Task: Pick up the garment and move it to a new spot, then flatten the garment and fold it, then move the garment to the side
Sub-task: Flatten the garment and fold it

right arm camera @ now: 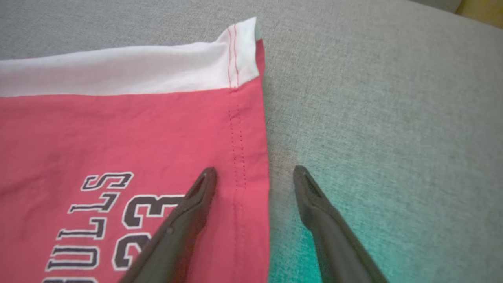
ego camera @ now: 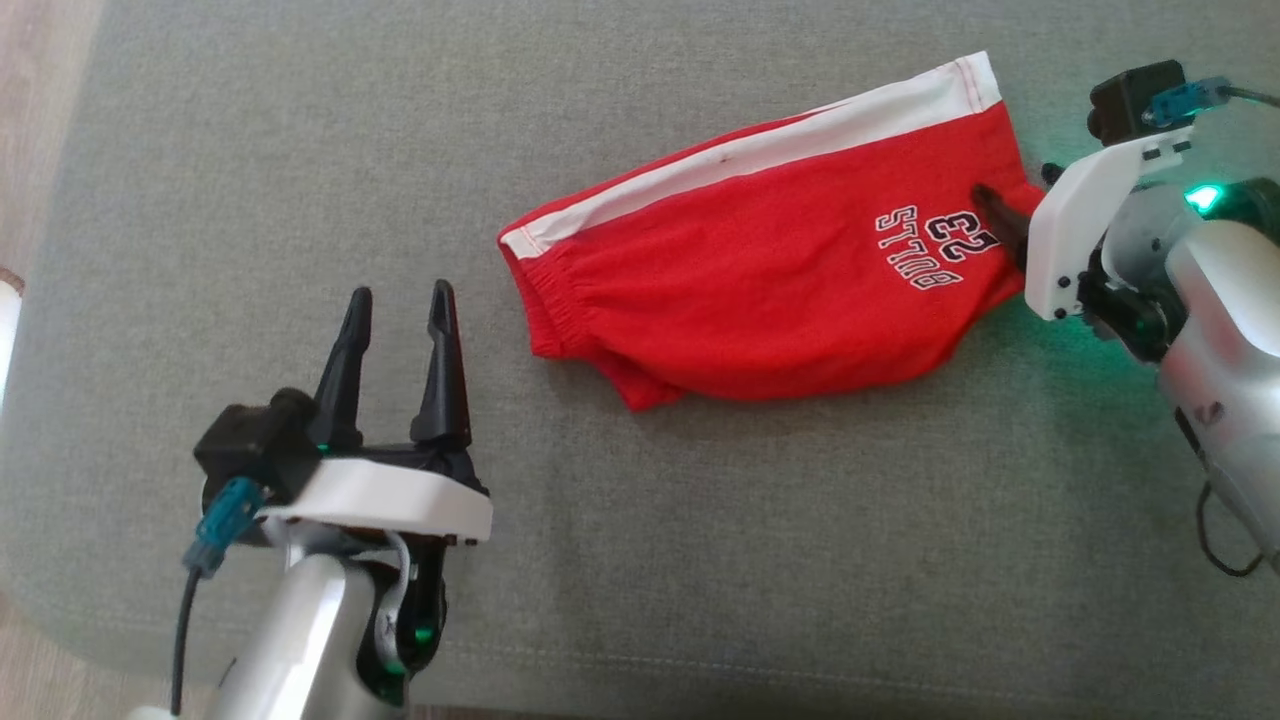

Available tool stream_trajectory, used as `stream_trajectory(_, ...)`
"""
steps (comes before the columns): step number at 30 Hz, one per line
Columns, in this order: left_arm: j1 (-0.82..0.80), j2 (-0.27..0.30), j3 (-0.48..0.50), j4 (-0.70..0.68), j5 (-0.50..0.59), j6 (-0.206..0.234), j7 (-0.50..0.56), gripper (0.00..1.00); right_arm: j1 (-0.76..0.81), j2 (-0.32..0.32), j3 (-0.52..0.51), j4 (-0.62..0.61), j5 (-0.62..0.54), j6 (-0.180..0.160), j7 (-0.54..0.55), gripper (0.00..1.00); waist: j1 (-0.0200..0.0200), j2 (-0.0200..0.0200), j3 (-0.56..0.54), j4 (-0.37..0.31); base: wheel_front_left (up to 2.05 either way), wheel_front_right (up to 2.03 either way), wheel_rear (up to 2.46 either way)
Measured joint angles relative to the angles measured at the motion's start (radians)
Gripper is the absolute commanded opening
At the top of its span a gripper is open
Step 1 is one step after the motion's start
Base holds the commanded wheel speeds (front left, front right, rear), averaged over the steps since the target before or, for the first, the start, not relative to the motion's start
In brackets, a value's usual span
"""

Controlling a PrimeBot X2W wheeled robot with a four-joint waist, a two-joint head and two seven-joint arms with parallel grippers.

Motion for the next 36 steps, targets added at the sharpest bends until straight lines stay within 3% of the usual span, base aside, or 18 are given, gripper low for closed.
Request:
stream_trajectory(10, 0.0, -0.013, 0.023, 0.0, 0.032, -0.02, 0.0, 1.0, -0.005, -0.03, 0.059, -0.041, 0.141, 0.0, 0.106, 1.0, 0.0, 0.0, 0.0, 0.02, 0.0, 0.0, 0.0)
stream_trajectory(11, 0.0, -0.015, 0.024, 0.0, 0.032, -0.026, 0.0, 1.0, -0.004, -0.032, 0.064, -0.044, 0.15, 0.0, 0.112, 0.86, 0.0, 0.0, -0.001, 0.02, 0.0, 0.0, 0.0)
stream_trajectory(12, 0.0, -0.018, 0.026, 0.0, 0.034, -0.026, 0.0, 1.0, -0.004, -0.032, 0.069, -0.046, 0.157, 0.0, 0.113, 0.6, 0.0, 0.0, -0.002, 0.02, 0.0, 0.0, 0.0)
stream_trajectory(13, 0.0, -0.021, 0.028, 0.0, 0.04, -0.026, 0.0, 1.0, -0.004, -0.033, 0.075, -0.047, 0.163, 0.0, 0.113, 0.45, 0.0, 0.0, -0.003, 0.018, 0.0, 0.0, 0.0)
stream_trajectory(15, 0.0, -0.024, 0.034, 0.0, 0.045, -0.026, 0.0, 1.0, -0.003, -0.032, 0.081, -0.046, 0.17, 0.0, 0.102, 0.28, 0.0, 0.0, -0.004, 0.015, 0.0, 0.0, 0.0)
stream_trajectory(17, 0.0, -0.023, 0.035, 0.001, 0.054, -0.026, 0.0, 1.0, -0.001, -0.032, 0.082, -0.044, 0.173, 0.0, 0.086, 0.0, 0.0, 0.0, -0.005, 0.012, 0.0, 0.0, 0.0)
stream_trajectory(25, 0.007, -0.023, 0.049, 0.002, 0.08, -0.034, 0.0, 1.0, 0.046, -0.009, 0.08, -0.001, 0.177, 0.0, -0.074, 0.0, 0.0, 0.0, -0.033, -0.043, 0.0, 0.0, 0.0)
stream_trajectory(36, 0.041, -0.007, 0.049, 0.007, 0.09, -0.034, 0.0, 1.0, 0.096, 0.053, 0.063, 0.035, 0.173, 0.0, -0.2, 0.0, 0.0, 0.0, -0.07, -0.2, 0.0, 0.0, 0.0)
